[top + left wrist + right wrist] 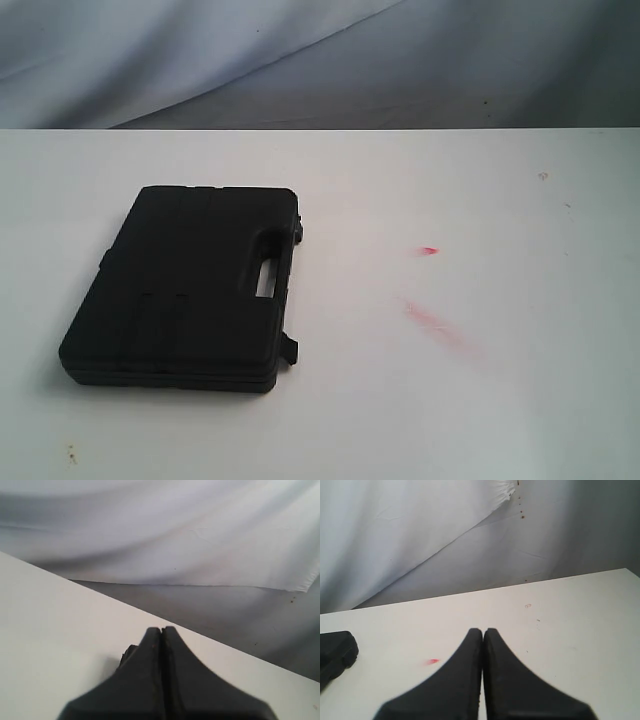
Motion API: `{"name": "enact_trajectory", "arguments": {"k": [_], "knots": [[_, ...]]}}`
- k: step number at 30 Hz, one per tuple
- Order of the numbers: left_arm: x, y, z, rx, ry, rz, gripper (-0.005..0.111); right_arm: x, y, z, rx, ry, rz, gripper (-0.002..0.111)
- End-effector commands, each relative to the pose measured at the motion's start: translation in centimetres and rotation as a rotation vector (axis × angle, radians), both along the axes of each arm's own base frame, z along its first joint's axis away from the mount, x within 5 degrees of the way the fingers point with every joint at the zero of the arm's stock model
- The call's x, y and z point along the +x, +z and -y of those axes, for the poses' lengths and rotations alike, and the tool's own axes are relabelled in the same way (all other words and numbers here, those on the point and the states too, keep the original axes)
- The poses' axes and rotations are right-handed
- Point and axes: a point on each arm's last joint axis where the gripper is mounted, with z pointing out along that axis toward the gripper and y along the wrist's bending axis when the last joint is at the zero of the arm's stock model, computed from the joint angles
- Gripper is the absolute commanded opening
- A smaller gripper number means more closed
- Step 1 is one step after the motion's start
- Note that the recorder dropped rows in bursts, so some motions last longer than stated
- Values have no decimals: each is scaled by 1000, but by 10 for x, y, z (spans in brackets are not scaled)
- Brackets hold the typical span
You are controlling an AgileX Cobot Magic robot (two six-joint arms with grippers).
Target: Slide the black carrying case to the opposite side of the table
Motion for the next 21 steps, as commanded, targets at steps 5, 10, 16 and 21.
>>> {"name": "enact_trajectory", "arguments": {"k": [5,10,16,21], "knots": [[28,41,11,145,-137,-129,0,0,-1,0,-5,-7,1,0],[55,55,26,217,-281,-191,0,0,-1,0,-5,-7,1,0],[89,54,52,273,-459,-348,0,0,-1,0,-5,-7,1,0],[120,45,68,279,-529,-471,0,0,-1,0,-5,-7,1,0]]}}
